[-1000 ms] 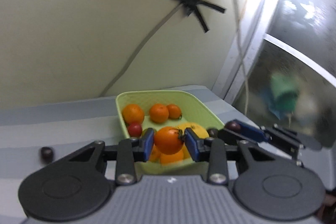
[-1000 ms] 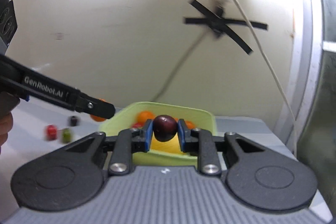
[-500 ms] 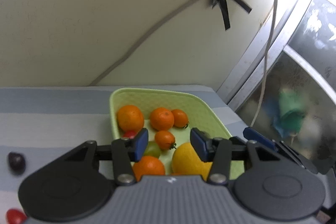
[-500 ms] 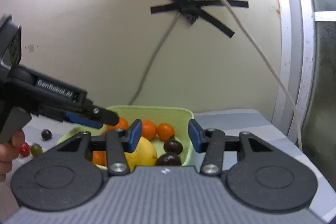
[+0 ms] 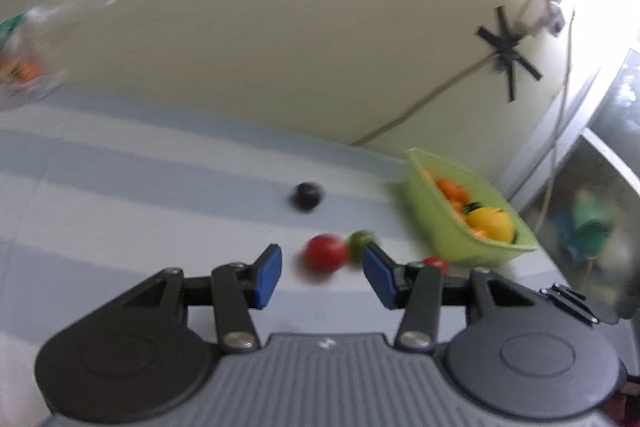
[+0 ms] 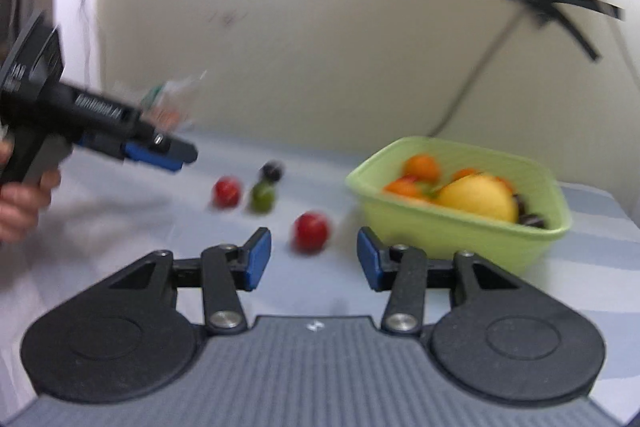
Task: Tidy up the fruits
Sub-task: 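Grasp a red tomato with the right tool while the left grasps a red cherry tomato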
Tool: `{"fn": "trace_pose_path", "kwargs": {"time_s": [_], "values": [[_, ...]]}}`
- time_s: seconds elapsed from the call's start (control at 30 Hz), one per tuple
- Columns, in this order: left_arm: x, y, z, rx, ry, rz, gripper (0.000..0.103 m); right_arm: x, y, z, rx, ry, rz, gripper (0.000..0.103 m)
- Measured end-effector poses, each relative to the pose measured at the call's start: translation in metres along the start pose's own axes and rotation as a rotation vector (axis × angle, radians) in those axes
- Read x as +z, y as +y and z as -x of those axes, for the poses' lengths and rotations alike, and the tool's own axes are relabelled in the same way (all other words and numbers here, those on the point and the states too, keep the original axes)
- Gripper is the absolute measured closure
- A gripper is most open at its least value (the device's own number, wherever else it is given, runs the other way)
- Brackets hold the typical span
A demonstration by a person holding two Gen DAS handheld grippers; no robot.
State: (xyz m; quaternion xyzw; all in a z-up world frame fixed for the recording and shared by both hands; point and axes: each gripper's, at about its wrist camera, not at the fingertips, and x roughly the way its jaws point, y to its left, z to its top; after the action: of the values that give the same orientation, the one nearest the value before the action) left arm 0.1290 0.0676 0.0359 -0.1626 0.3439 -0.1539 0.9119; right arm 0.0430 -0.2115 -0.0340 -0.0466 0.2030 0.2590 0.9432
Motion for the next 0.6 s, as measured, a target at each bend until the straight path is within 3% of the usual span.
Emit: {"fn": "trace_pose_path", "kwargs": {"time_s": [0.07,0.17,0.37,0.47,0.53,0.6], "values": [[-0.003,-0.001,-0.003,0.003,0.0,-0.027,0.057,0.005,0.003,-0.007,-0.03,0.004,0.003,0.054],[-0.002,-0.014,-0.016,0.02,-0.001,-0.126,0.049,0.013,-0.003,-0.02,-0.025,0.042,-0.064,0.054],[-0.003,-0.031,-0.055,0.058,0.046,-0.268,0.049,0.021,-0.022,-0.053,-0.053,0.117,-0.147,0.052],[-0.005,-0.037,-0.064,0.072,0.064,-0.31,0.053,0.021,-0.023,-0.057,-0.042,0.138,-0.155,0.052],[-0.006,-0.037,-0.064,0.05,0.06,-0.314,0.067,0.023,-0.023,-0.062,-0.034,0.144,-0.154,0.053],[-0.008,-0.037,-0.063,0.061,0.057,-0.313,0.072,0.023,-0.02,-0.063,-0.031,0.152,-0.148,0.068]]}}
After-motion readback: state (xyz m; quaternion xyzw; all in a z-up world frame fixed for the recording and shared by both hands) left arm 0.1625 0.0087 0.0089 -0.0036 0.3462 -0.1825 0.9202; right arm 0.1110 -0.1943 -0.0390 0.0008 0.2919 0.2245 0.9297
